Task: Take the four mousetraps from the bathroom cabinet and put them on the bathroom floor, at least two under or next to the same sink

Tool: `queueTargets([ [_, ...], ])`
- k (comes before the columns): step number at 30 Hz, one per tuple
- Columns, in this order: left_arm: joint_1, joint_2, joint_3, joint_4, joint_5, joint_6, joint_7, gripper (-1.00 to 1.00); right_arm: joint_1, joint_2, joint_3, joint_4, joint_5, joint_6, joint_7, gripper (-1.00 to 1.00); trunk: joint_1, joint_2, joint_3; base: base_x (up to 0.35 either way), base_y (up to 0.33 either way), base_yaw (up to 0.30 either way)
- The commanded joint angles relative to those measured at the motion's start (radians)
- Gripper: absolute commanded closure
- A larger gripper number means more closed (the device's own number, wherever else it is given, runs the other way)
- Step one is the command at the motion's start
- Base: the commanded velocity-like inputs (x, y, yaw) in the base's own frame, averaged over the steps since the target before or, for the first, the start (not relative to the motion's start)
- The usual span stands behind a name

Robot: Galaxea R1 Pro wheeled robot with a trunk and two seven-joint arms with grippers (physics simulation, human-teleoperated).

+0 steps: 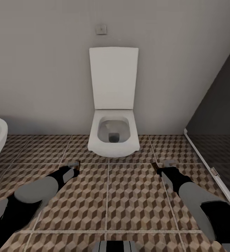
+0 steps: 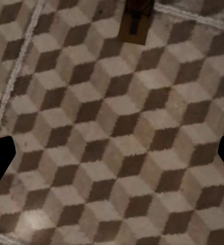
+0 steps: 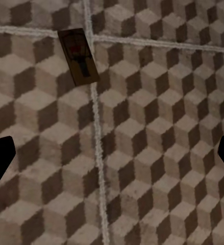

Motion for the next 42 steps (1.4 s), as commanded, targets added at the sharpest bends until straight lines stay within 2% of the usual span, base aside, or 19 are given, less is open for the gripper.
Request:
queueTargets([
  [1, -0.001, 0.0, -0.008, 0.0, 0.007, 0.004, 0.002, -1.0, 0.0, -0.001, 0.008, -0.002, -0.008, 0.006, -0.004, -1.0, -0.001, 0.0, 0.003, 0.0, 0.0, 0.0],
  [8, -0.001, 0.001, -0.008, 0.0, 0.007, 0.004, 0.002, -1.0, 0.0, -0.001, 0.008, -0.001, -0.008, 0.005, -0.004, -1.0, -0.004, 0.002, 0.03, 0.0, 0.0, 0.0],
  [37, -0.001, 0.003, -0.008, -0.001, 0.007, 0.004, 0.002, -1.0, 0.002, -0.001, 0.007, 0.005, -0.007, 0.002, -0.005, -1.0, -0.115, 0.205, 0.121, 0.0, 0.0, 0.0],
  [42, -0.001, 0.003, -0.008, -0.001, 0.007, 0.004, 0.002, -1.0, 0.011, -0.001, 0.007, 0.005, -0.006, -0.033, -0.005, -1.0, -0.134, 0.24, 0.137, 0.0, 0.0, 0.0],
])
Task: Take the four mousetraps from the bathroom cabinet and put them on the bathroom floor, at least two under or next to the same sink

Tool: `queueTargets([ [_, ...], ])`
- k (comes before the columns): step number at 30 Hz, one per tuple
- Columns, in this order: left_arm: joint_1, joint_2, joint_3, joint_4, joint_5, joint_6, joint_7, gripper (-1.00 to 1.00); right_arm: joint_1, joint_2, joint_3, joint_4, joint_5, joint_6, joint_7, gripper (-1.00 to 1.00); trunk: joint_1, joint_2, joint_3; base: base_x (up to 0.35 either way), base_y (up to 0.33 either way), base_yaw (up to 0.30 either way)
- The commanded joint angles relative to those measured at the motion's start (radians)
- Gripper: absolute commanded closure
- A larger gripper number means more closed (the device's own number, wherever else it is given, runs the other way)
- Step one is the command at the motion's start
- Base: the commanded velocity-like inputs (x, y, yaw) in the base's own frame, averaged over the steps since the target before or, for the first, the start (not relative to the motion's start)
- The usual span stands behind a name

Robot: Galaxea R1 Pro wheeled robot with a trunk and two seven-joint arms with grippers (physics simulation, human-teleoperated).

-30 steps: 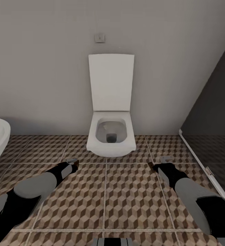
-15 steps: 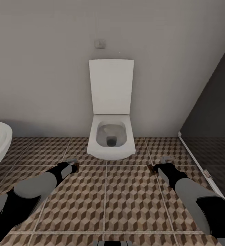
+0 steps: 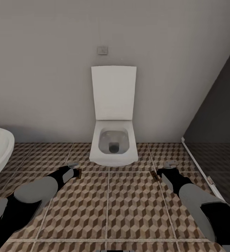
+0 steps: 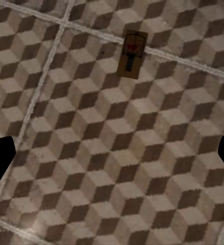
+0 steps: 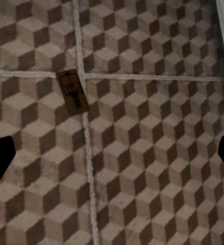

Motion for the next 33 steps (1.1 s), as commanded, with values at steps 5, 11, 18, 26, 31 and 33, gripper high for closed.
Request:
queueTargets([
  [5, -0.001, 0.0, -0.008, 0.0, 0.007, 0.004, 0.002, -1.0, 0.004, -0.001, 0.008, -0.002, -0.007, -0.035, -0.005, -1.0, -0.019, 0.035, 0.015, 0.0, 0.0, 0.0],
  [11, -0.001, 0.001, -0.008, 0.0, 0.007, 0.004, 0.002, -1.0, 0.007, -0.001, 0.008, 0.0, -0.007, -0.062, -0.006, -1.0, -0.042, 0.077, 0.034, 0.0, 0.0, 0.0],
  [18, -0.001, 0.001, -0.008, 0.0, 0.007, 0.004, 0.002, -1.0, 0.007, -0.001, 0.008, 0.0, -0.008, -0.065, -0.006, -1.0, -0.069, 0.126, 0.056, 0.0, 0.0, 0.0],
  [26, -0.001, 0.006, -0.008, -0.001, 0.007, 0.004, 0.002, -1.0, 0.007, -0.001, 0.008, 0.0, -0.008, -0.067, -0.006, -1.0, -0.1, 0.182, 0.081, 0.0, 0.0, 0.0],
  [31, -0.001, 0.014, -0.008, -0.001, 0.007, 0.004, 0.002, -1.0, 0.007, -0.001, 0.008, 0.0, -0.008, -0.067, -0.006, -1.0, -0.119, 0.217, 0.099, 0.0, 0.0, 0.0],
  [33, -0.001, 0.017, -0.008, -0.002, 0.007, 0.004, 0.002, -1.0, 0.007, -0.001, 0.008, 0.0, -0.008, -0.067, -0.006, -1.0, -0.127, 0.231, 0.107, 0.0, 0.0, 0.0],
])
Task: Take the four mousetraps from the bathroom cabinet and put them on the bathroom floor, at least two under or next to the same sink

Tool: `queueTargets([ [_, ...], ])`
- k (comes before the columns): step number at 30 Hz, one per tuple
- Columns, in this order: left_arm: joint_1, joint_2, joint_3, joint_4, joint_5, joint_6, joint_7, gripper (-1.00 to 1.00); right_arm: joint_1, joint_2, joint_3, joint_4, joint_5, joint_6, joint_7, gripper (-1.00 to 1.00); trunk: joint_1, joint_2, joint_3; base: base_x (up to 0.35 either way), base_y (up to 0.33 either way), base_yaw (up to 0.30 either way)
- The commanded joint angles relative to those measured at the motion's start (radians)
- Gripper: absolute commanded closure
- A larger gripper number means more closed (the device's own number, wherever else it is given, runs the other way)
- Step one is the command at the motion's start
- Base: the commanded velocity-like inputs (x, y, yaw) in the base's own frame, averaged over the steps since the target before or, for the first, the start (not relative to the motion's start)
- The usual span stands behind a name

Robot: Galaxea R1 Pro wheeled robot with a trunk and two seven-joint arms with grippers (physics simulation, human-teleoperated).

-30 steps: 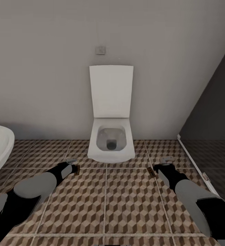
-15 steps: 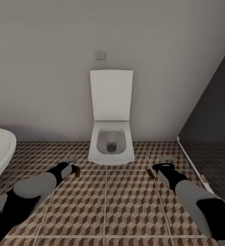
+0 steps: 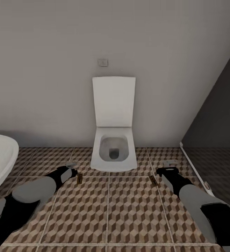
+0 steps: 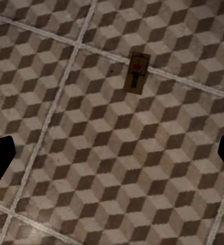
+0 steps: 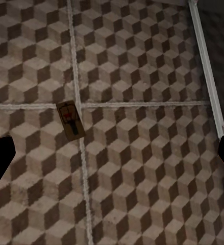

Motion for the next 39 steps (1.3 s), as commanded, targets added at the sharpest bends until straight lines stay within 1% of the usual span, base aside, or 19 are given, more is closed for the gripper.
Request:
queueTargets([
  [1, -0.001, 0.002, -0.008, 0.0, 0.007, 0.004, 0.002, -1.0, 0.0, -0.001, 0.008, -0.002, -0.008, 0.007, -0.004, -1.0, -0.004, 0.007, 0.004, 0.0, 0.0, 0.0],
  [4, 0.0, 0.009, -0.008, 0.0, 0.007, 0.004, 0.002, -1.0, 0.006, 0.0, 0.008, -0.002, -0.007, 0.002, -0.004, -1.0, -0.016, 0.028, 0.018, 0.0, 0.0, 0.0],
  [11, 0.0, 0.011, -0.008, 0.0, 0.007, 0.003, 0.001, -1.0, 0.011, 0.0, 0.008, -0.002, -0.007, -0.011, -0.004, -1.0, -0.042, 0.077, 0.05, 0.0, 0.0, 0.0],
  [26, 0.001, 0.012, -0.008, 0.0, 0.007, 0.004, 0.001, -1.0, 0.013, 0.0, 0.008, -0.002, -0.007, -0.015, -0.004, -1.0, -0.1, 0.182, 0.121, 0.0, 0.0, -0.001],
  [39, 0.001, 0.012, -0.008, -0.006, 0.007, 0.003, 0.001, -1.0, 0.018, -0.001, 0.008, -0.003, -0.007, -0.015, -0.004, -1.0, -0.15, 0.273, 0.182, 0.0, 0.0, -0.053],
])
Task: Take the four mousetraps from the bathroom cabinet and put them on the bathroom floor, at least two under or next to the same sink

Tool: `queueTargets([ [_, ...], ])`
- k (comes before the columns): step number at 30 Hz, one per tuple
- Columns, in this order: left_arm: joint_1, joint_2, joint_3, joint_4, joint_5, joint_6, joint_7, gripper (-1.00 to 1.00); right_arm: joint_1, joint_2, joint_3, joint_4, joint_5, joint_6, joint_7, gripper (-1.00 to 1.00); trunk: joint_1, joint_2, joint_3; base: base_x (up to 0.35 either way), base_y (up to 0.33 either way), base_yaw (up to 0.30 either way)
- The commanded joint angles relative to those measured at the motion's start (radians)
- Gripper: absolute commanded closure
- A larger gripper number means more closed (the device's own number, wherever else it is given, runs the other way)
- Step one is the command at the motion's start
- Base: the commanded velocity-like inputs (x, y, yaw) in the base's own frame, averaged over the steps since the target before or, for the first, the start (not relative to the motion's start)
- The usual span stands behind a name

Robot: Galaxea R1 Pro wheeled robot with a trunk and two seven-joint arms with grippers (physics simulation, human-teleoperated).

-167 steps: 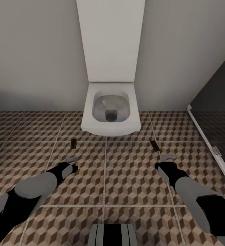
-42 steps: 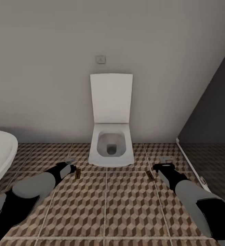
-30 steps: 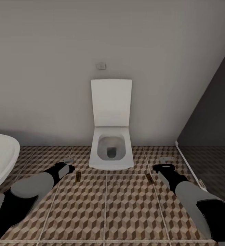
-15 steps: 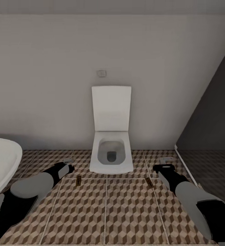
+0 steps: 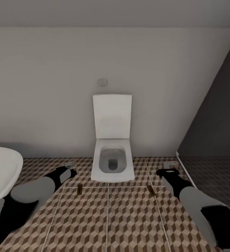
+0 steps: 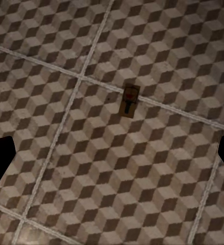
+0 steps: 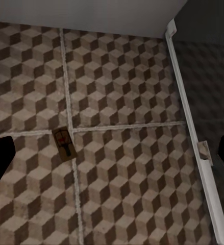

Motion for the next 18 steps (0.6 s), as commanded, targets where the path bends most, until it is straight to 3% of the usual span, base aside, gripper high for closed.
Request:
queueTargets([
  [1, -0.001, 0.0, -0.008, -0.004, 0.007, 0.003, 0.003, -1.0, 0.0, 0.0, 0.008, -0.002, -0.007, 0.007, -0.005, -1.0, -0.004, 0.007, 0.004, 0.0, 0.0, -0.065],
  [9, 0.005, 0.002, -0.009, -0.044, 0.007, 0.002, 0.003, -1.0, 0.003, 0.0, 0.008, 0.0, -0.009, 0.006, -0.005, -1.0, -0.035, 0.063, 0.042, 0.0, 0.0, -0.066],
  [18, 0.078, 0.021, -0.01, -0.092, 0.006, -0.001, 0.005, -1.0, 0.072, -0.002, 0.008, 0.005, -0.011, -0.05, -0.005, -1.0, -0.069, 0.126, 0.084, 0.0, 0.0, -0.078],
])
